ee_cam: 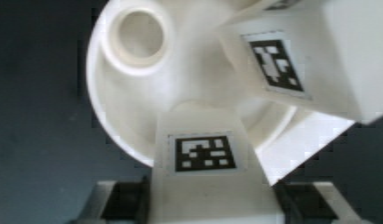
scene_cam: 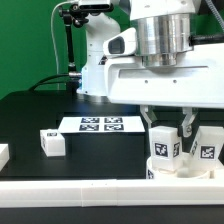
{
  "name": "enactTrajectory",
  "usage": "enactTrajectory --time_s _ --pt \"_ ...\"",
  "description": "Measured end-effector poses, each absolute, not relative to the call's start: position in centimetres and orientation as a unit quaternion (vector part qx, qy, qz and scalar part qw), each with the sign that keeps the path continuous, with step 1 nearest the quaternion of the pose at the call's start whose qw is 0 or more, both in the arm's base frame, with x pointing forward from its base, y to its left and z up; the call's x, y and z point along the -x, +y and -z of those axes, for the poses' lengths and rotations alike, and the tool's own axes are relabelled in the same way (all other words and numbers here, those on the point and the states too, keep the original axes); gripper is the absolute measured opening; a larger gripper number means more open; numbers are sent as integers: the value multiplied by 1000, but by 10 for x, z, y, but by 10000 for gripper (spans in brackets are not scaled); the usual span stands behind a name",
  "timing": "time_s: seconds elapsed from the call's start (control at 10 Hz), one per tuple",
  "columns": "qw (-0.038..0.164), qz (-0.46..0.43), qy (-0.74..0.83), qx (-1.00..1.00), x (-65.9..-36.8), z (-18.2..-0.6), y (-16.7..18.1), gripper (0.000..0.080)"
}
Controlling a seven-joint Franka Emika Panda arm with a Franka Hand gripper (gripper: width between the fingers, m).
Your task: Assemble stool
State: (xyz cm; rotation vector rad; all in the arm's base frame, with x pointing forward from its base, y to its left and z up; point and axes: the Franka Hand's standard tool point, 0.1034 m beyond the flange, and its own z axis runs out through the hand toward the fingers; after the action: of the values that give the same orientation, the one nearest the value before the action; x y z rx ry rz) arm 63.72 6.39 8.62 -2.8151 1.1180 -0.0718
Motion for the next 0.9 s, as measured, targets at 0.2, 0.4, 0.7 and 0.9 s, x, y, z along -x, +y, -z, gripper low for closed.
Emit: enactTrajectory --time_s 0.2,0.4,0.7,0.9 --pt "56 21 446 893 -638 -87 66 341" --pt "62 15 509 858 -638 -87 67 341" --pt "76 1 595 800 -639 -86 64 341" --pt "81 -4 645 760 -640 -86 63 341"
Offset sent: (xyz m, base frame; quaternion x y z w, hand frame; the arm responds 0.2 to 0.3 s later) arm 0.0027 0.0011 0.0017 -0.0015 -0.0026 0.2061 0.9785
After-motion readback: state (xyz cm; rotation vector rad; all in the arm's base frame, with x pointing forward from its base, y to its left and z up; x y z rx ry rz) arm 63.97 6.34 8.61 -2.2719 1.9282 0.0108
